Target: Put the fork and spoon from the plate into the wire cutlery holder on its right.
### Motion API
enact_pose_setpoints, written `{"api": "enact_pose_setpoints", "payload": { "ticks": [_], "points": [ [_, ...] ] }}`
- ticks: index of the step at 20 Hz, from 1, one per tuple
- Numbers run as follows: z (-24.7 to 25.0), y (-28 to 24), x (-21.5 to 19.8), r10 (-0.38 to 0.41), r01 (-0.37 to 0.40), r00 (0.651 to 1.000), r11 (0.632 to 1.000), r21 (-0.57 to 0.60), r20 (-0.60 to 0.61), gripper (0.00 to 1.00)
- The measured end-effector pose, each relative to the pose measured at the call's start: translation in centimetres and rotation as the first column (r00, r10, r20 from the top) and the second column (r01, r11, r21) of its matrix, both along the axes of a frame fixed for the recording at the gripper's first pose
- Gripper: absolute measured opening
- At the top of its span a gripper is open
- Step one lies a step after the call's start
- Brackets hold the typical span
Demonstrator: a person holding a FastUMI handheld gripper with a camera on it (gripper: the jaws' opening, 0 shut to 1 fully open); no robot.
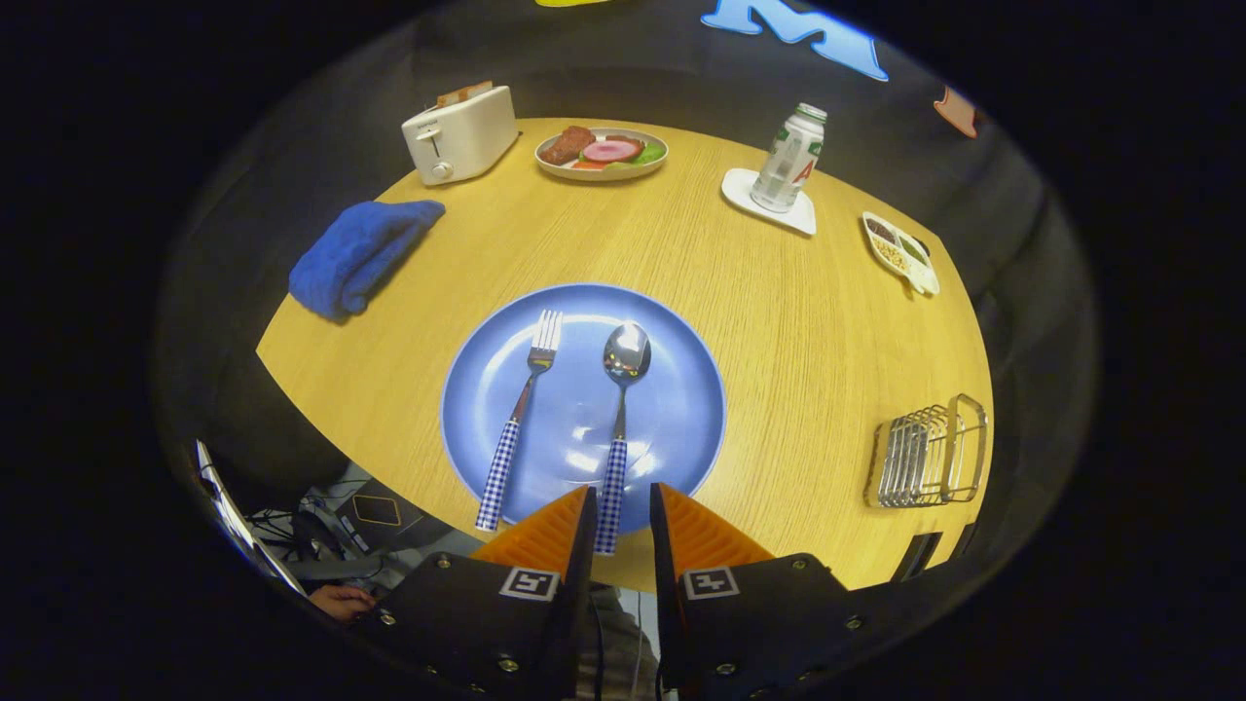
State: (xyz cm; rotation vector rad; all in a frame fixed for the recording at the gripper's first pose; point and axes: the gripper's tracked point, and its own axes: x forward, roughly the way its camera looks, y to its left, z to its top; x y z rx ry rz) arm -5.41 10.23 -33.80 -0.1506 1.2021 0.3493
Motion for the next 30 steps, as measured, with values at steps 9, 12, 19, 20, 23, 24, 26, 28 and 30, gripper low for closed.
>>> {"api": "enact_pose_setpoints", "payload": {
  "ticks": [9, 12, 19, 20, 23, 24, 26, 28, 30],
  "points": [
    [-3.7, 0.6, 0.6, 0.015, -0.022, 0.995, 0.997, -0.072, -0.095, 0.32],
    [-4.7, 0.2, 0.4, 0.020, -0.036, 0.991, 0.993, -0.116, -0.135, 0.32],
    [-5.2, 0.7, 0.7, 0.041, -0.067, 0.974, 0.991, -0.112, -0.225, 0.07],
    [-5.3, 0.7, 0.9, 0.046, -0.071, 0.971, 0.993, -0.099, -0.235, 0.07],
    [-4.7, -0.2, 1.3, 0.090, -0.118, 0.961, 0.989, -0.094, -0.260, 0.01],
    [-4.4, -0.6, 1.5, 0.107, -0.136, 0.956, 0.987, -0.089, -0.272, 0.00],
    [-3.5, -1.4, 1.4, 0.146, -0.176, 0.941, 0.982, -0.072, -0.306, 0.00],
    [-2.3, -2.8, 1.3, 0.183, -0.218, 0.921, 0.974, -0.066, -0.345, 0.00],
    [-1.3, -4.3, 1.5, 0.209, -0.250, 0.910, 0.965, -0.073, -0.359, 0.00]
  ]
}}
